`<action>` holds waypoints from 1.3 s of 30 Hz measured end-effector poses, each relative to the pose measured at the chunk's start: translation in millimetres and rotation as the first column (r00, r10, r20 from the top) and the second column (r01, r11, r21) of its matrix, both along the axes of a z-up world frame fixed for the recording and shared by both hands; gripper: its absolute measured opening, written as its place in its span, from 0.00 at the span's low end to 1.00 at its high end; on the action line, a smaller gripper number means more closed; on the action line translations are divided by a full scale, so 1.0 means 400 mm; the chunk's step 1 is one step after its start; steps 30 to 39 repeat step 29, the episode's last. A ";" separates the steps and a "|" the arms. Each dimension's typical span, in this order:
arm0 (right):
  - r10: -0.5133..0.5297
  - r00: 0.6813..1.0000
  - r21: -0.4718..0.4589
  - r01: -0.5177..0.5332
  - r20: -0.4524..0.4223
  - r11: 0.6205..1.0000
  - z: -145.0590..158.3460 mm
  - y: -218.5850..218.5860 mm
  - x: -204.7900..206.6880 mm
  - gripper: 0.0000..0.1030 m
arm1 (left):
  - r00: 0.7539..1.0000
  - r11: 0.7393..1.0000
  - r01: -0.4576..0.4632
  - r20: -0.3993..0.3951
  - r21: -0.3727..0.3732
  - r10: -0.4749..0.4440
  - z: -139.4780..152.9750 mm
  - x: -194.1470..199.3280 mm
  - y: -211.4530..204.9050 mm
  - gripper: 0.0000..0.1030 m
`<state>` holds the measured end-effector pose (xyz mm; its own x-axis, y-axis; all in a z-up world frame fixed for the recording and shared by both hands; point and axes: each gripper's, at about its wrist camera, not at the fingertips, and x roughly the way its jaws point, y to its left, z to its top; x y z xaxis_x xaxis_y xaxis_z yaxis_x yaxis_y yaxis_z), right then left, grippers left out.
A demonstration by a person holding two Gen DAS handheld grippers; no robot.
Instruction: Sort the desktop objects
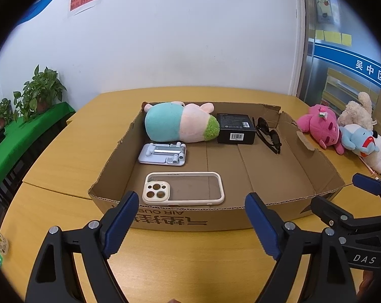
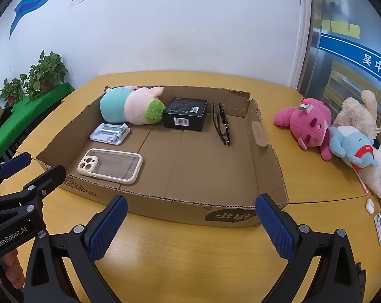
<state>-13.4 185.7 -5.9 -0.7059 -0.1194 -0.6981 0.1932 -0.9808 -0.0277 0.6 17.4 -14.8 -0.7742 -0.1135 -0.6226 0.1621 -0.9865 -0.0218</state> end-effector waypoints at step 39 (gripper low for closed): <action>-0.007 1.000 0.002 0.007 0.010 1.000 -0.010 -0.015 -0.003 1.00 | 1.000 0.999 -0.003 -0.008 -0.047 0.003 -0.003 0.004 0.011 0.85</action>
